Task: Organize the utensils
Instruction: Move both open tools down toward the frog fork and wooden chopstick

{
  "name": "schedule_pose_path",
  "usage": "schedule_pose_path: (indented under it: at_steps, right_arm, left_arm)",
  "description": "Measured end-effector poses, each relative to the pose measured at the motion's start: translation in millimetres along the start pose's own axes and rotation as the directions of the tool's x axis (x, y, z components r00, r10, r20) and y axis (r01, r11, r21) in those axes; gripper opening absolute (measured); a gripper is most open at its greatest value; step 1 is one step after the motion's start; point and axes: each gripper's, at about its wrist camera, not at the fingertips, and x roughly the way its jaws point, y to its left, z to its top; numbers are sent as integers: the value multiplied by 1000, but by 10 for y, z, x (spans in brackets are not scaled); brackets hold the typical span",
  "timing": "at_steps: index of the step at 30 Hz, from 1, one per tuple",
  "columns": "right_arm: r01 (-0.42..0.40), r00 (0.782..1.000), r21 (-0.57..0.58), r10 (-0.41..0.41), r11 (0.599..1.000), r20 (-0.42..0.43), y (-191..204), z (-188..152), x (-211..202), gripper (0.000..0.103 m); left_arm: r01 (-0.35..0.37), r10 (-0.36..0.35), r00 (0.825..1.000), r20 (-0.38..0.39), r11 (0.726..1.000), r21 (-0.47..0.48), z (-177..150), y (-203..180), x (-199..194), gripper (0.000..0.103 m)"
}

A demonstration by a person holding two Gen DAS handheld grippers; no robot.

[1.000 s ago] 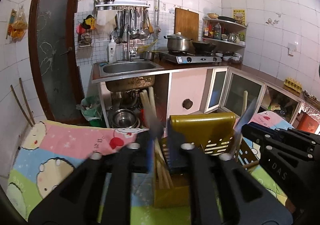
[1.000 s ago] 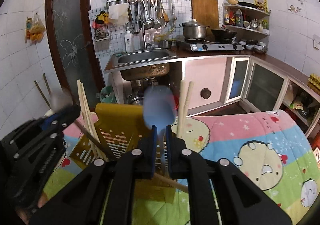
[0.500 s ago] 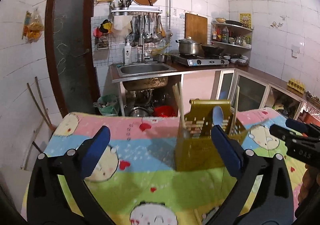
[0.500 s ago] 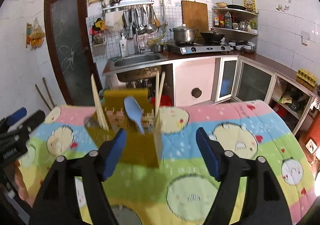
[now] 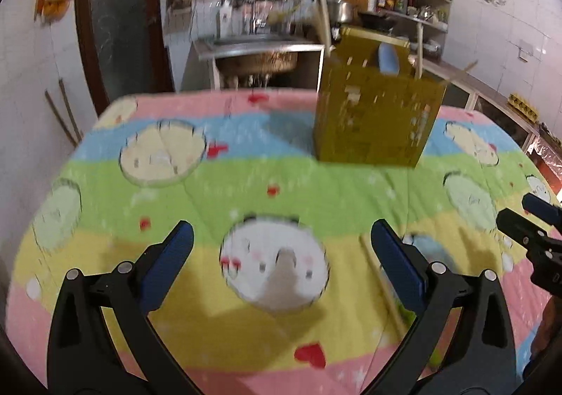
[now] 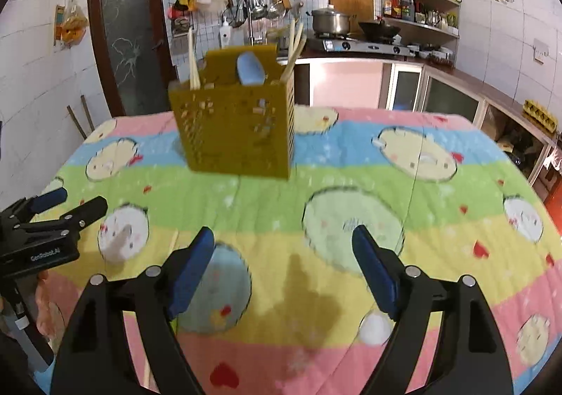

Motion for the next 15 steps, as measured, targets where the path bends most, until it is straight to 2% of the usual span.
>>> schedule_pose_path:
  at_steps: [4,10,15]
  right_arm:
    - [2,1000,13,-1,1000,-24,30,-246,42,80]
    - [-7,999,31,9,999,-38,112,-466,53,80]
    - [-20,999,-60,17,998,-51,407,-533,-2,80]
  left_arm:
    - [-27,27,999,-24,999,-32,-235,95,69,98]
    - [-59,59,997,-57,998,-5,-414,157,88,98]
    - [-81,81,995,-61,997,6,-435,226,74,98]
